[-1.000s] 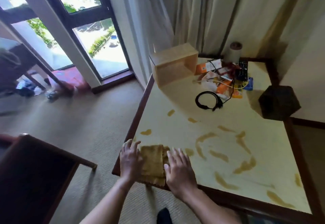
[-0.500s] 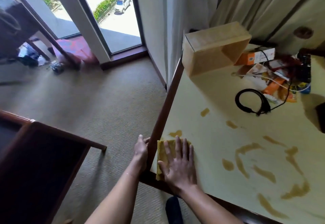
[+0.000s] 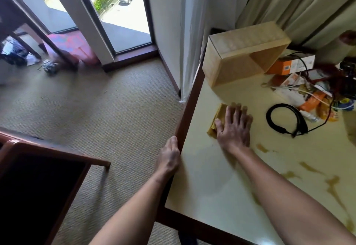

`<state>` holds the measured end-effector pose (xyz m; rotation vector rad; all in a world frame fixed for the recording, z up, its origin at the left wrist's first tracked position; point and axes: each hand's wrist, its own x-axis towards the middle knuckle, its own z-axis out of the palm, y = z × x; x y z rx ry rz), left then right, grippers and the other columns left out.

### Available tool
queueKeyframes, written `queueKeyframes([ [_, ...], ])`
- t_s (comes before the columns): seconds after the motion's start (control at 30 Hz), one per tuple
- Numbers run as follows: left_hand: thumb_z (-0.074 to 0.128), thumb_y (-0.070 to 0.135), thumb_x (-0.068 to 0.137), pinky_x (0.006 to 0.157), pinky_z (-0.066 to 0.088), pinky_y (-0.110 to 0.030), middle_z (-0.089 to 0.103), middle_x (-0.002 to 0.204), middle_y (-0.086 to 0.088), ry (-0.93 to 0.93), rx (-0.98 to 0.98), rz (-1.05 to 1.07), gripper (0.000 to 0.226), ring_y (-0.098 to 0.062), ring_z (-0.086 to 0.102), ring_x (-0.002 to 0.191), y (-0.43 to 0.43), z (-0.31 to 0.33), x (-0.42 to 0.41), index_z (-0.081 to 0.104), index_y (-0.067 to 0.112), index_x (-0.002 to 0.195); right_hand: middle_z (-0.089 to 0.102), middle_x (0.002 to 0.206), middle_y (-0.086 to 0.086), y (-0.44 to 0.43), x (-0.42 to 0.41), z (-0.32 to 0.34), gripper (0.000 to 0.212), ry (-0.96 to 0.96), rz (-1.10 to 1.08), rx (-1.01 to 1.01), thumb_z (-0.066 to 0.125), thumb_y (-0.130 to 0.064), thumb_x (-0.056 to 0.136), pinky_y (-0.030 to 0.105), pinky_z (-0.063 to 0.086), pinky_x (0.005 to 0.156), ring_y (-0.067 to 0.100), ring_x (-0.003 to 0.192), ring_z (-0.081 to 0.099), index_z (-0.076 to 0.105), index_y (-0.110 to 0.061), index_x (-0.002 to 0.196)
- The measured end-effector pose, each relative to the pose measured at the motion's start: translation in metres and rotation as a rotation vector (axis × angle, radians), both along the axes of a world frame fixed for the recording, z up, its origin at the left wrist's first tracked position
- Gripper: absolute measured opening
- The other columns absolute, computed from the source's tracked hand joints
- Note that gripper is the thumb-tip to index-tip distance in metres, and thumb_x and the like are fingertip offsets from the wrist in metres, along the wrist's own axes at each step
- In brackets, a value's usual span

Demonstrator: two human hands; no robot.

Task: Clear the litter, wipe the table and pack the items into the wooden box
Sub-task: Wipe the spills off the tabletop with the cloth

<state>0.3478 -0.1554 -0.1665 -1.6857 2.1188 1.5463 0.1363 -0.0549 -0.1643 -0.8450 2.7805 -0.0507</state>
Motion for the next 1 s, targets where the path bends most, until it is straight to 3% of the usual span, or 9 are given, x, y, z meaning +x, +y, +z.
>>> queueKeyframes([
  [0.23,0.024,0.048,0.11,0.113,0.035,-0.039,0.054,0.151,-0.009,-0.038,-0.025,-0.003,0.051,-0.032,0.049,0.138,-0.001,-0.004,-0.001,0.05,0.025,0.148,0.008,0.169,0.014,0.054,0.099,-0.003,0.076,-0.017,0.131,-0.066,0.022,-0.055,0.099,0.051,0.006,0.126,0.034,0.156,0.007,0.015,-0.01,0.161],
  [0.37,0.026,0.046,0.11,0.111,0.037,-0.038,0.056,0.149,-0.011,-0.032,-0.034,0.006,0.052,-0.033,0.05,0.137,-0.001,-0.002,-0.004,0.052,0.021,0.147,0.011,0.169,0.013,0.028,0.045,-0.004,0.077,-0.012,0.12,-0.053,0.019,-0.058,0.099,0.054,0.007,0.125,0.036,0.155,0.01,0.016,-0.013,0.161],
  [0.5,0.026,0.048,0.11,0.113,0.035,-0.038,0.054,0.151,-0.012,-0.045,-0.026,0.023,0.054,-0.032,0.048,0.14,-0.001,-0.004,-0.004,0.05,0.02,0.149,0.001,0.17,0.012,-0.033,-0.045,0.002,0.078,-0.069,-0.024,-0.021,0.011,-0.061,0.099,0.054,-0.003,0.125,0.034,0.156,-0.002,0.004,-0.016,0.162],
  [0.6,0.028,0.048,0.109,0.111,0.037,-0.037,0.056,0.15,-0.008,-0.043,-0.036,0.021,0.052,-0.03,0.05,0.139,-0.001,-0.004,-0.004,0.05,0.022,0.149,0.006,0.169,0.015,-0.058,-0.046,0.005,0.078,-0.073,-0.078,-0.068,0.013,-0.058,0.098,0.056,0.001,0.124,0.036,0.156,0.0,0.007,-0.012,0.162],
  [0.77,0.029,0.049,0.108,0.104,0.045,-0.042,0.063,0.141,-0.014,-0.041,-0.056,0.025,0.051,-0.036,0.058,0.128,-0.001,-0.007,-0.003,0.056,0.023,0.143,0.01,0.169,0.014,-0.023,0.074,-0.001,0.077,-0.037,0.335,-0.099,0.027,-0.056,0.098,0.054,0.009,0.125,0.034,0.156,0.005,0.018,-0.012,0.161],
  [0.83,0.028,0.051,0.108,0.101,0.048,-0.043,0.066,0.135,-0.014,-0.035,-0.07,0.021,0.05,-0.036,0.062,0.123,0.0,-0.008,-0.003,0.058,0.026,0.139,0.009,0.169,0.011,-0.006,0.085,-0.005,0.078,-0.067,0.457,-0.105,0.032,-0.058,0.098,0.053,0.009,0.125,0.032,0.157,0.004,0.019,-0.014,0.161],
  [0.93,0.028,0.052,0.108,0.1,0.049,-0.044,0.067,0.132,-0.016,-0.04,-0.074,0.023,0.049,-0.037,0.062,0.122,0.0,-0.005,-0.004,0.058,0.028,0.138,0.014,0.169,0.01,-0.012,0.045,-0.006,0.078,-0.033,0.464,-0.083,0.03,-0.06,0.097,0.052,0.01,0.125,0.032,0.156,0.011,0.023,-0.017,0.16],
  [1.0,0.027,0.053,0.108,0.1,0.049,-0.045,0.068,0.13,-0.017,-0.054,-0.086,0.019,0.049,-0.039,0.063,0.121,0.001,-0.003,-0.004,0.058,0.029,0.137,0.009,0.17,0.01,-0.037,0.005,-0.002,0.078,-0.014,0.334,-0.042,0.022,-0.061,0.097,0.052,0.006,0.125,0.032,0.156,0.007,0.015,-0.018,0.162],
])
